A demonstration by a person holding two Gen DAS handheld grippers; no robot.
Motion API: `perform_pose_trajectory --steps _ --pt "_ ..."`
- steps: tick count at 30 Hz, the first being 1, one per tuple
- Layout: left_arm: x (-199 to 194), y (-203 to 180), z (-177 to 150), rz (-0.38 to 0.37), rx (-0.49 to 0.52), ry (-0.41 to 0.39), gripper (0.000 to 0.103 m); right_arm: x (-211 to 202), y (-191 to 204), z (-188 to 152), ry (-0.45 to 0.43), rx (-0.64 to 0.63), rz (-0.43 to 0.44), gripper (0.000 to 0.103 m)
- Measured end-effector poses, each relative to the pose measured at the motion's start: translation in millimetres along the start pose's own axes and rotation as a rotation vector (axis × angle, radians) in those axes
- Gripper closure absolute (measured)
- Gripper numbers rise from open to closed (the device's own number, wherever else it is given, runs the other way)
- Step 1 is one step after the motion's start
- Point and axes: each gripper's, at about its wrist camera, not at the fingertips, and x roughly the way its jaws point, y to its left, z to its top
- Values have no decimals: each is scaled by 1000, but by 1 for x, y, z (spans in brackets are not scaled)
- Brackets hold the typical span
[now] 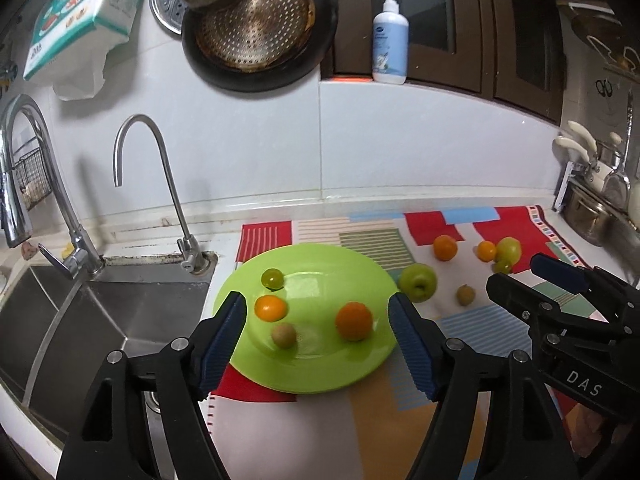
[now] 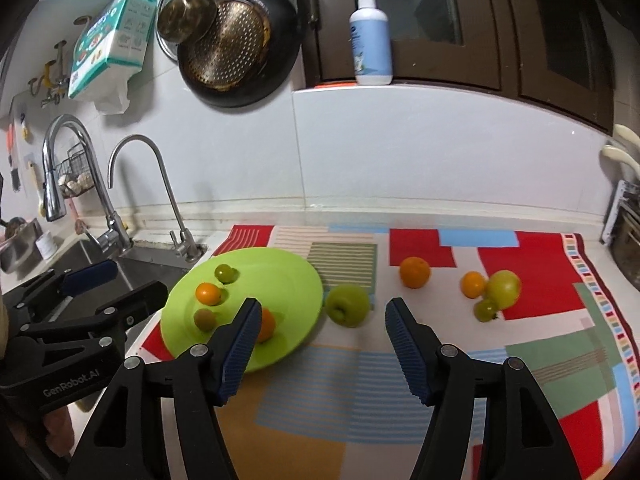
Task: Organize fruits
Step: 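Withdraw both tools from the plate back over the cloth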
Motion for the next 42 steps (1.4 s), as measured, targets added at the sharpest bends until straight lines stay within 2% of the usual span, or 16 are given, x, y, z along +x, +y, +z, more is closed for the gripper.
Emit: perform_pose_trajectory --steps 12,22,33,42 --pt "-24 -47 4 -5 0 -46 29 -41 -41 2 -49 -9 -25 38" --pt "-24 -85 8 -15 -2 -58 29 -57 -75 3 -73 -19 -40 38" --pt "-6 -119 15 -23 8 -54 29 -52 -111 4 -70 -29 -46 38" --pt "23 -145 16 -21 46 -39 29 -29 -135 2 -41 -11 -35 38"
